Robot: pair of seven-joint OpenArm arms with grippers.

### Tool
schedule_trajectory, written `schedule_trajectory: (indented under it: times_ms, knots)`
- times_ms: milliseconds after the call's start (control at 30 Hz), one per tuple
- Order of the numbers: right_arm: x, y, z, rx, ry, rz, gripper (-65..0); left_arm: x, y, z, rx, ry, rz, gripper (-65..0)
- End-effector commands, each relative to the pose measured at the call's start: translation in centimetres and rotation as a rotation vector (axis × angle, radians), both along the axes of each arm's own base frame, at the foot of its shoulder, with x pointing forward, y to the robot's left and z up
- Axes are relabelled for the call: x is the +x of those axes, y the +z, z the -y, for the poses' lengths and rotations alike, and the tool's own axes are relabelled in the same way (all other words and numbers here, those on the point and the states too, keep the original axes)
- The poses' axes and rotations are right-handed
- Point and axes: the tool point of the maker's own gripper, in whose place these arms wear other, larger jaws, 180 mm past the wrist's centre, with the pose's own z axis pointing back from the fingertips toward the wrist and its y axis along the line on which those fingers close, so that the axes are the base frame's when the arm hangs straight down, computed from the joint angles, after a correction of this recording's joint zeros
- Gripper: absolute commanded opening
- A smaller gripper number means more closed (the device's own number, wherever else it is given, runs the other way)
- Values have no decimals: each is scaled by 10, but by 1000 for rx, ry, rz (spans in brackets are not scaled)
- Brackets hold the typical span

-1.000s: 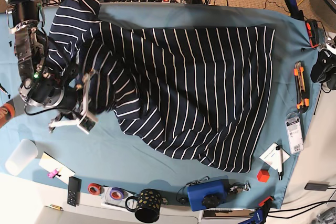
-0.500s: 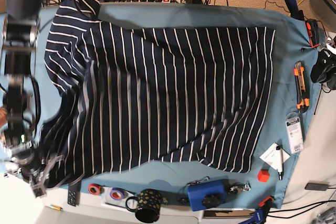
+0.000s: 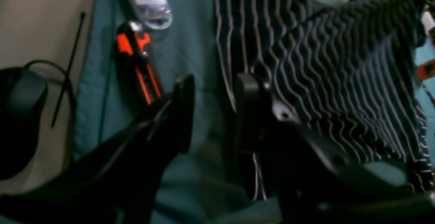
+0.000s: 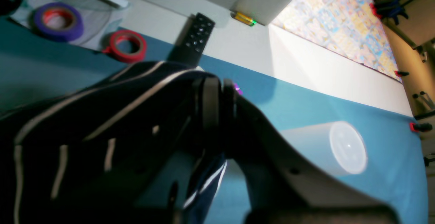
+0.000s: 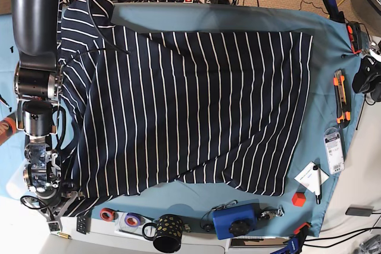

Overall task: Layout the t-shirt on the table in an organized manner, then fold the t-shirt properly
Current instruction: 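Drag the shirt hem corner with the right gripper to straighten the shirt, then move both grippers to the shirt's collar-side corners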

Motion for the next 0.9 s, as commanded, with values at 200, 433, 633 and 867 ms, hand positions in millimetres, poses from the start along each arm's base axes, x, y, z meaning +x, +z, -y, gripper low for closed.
schedule_trajectory:
  times_ms: [200,433,633,867]
  knots:
    - [-4,12,14,-6,14,-40,-409,6,21,-2,35,-23,87,-439]
    - [-23,57,26,99,-42,-18,-410,37,19,9,98,-45,84,-439]
    - [-56,85,8,74,27,-54,-410,106,12,64,285,-169,57,-439]
    - [-99,25,5,85,28,-272,-410,196,28,107,493,-263,91,-439]
